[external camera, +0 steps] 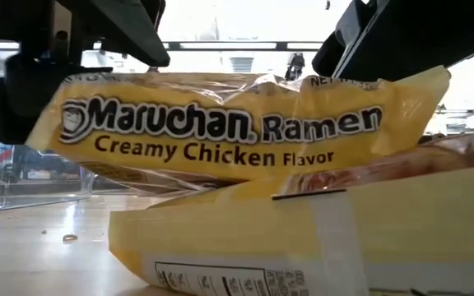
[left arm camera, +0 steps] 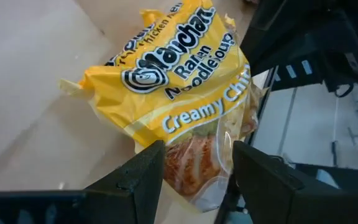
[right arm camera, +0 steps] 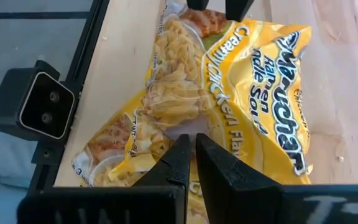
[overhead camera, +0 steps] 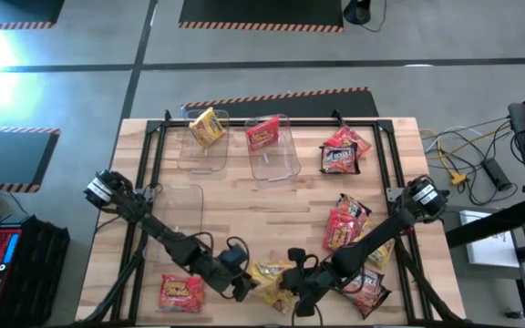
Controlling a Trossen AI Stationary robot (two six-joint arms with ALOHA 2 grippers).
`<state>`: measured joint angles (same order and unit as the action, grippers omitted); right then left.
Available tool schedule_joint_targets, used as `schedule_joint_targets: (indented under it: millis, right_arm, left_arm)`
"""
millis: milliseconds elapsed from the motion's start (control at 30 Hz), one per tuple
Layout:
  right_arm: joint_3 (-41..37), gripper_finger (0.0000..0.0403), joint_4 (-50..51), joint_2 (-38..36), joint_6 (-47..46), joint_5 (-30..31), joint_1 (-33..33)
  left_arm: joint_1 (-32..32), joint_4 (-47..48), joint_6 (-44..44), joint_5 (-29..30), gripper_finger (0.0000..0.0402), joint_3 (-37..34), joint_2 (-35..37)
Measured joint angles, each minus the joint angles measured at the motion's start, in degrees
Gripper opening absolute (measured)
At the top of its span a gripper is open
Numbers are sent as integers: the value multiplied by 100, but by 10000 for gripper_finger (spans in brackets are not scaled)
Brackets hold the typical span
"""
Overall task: Sort Maruchan noodles
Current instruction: Put the yellow noodle pack into the top left transparent bin
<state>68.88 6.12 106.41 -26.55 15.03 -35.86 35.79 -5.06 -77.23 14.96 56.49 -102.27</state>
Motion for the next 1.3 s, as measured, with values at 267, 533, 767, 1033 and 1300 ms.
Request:
schedule_joint_targets:
  millis: [267,533,767,1033,1300]
  right_arm:
    - [-68,18,125,62,44,-78,1]
    - [-220,18,83,33,20,-95,2]
    - [-229,18,61,33,107,-36,0]
    - [-229,18,51,33,188,-1,0]
    - [-238,18,53,33,278,8,0]
  left_arm:
    - [32,17,-334,-206,174,0,229]
    - [118,530,-1007,-197,174,-7,264]
    - [129,423,-1446,265,174,-7,244]
    - [129,-11,-1931,357,174,-4,32]
    - [87,-902,-1983,383,174,-4,-366]
